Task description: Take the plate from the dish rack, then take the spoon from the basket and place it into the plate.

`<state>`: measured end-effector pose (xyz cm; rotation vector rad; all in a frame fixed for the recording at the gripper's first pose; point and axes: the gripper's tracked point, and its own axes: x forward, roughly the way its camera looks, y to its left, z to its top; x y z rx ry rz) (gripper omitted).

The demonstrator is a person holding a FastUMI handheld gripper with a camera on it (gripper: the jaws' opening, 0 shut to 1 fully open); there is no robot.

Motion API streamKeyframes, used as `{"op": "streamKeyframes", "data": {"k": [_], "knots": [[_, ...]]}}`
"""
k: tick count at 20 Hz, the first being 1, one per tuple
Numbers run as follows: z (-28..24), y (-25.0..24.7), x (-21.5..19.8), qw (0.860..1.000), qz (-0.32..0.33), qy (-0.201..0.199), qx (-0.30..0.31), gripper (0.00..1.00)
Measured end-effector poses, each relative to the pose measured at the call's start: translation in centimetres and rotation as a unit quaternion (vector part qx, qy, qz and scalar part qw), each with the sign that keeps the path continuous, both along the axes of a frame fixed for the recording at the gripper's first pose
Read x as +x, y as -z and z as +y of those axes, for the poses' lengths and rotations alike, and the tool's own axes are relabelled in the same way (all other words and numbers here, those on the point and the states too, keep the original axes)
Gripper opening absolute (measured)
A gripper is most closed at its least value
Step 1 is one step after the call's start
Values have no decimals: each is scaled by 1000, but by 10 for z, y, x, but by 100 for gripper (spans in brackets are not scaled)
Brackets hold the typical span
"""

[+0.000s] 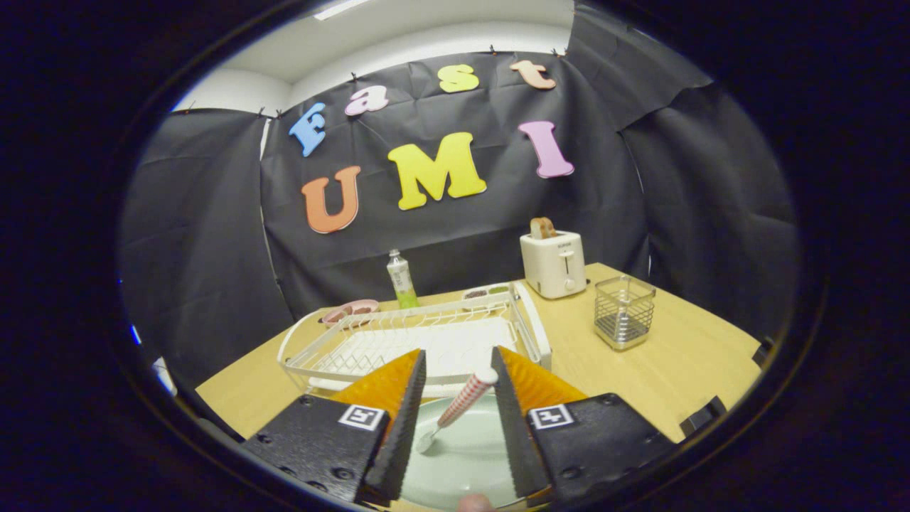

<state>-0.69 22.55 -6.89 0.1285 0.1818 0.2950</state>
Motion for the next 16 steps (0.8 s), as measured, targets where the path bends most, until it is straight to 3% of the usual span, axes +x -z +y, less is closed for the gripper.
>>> {"op": "streamKeyframes", "data": {"k": [2,5,8,12,16], "knots": [[-6,-12,2,1000,-20,9,-6,83],[-16,-27,1,999,-40,19,-12,94],[-28,-40,-1,997,-59,32,-23,100],[-54,-64,-9,994,-89,60,-22,100],[-84,-80,-24,984,-132,96,-71,100]]}}
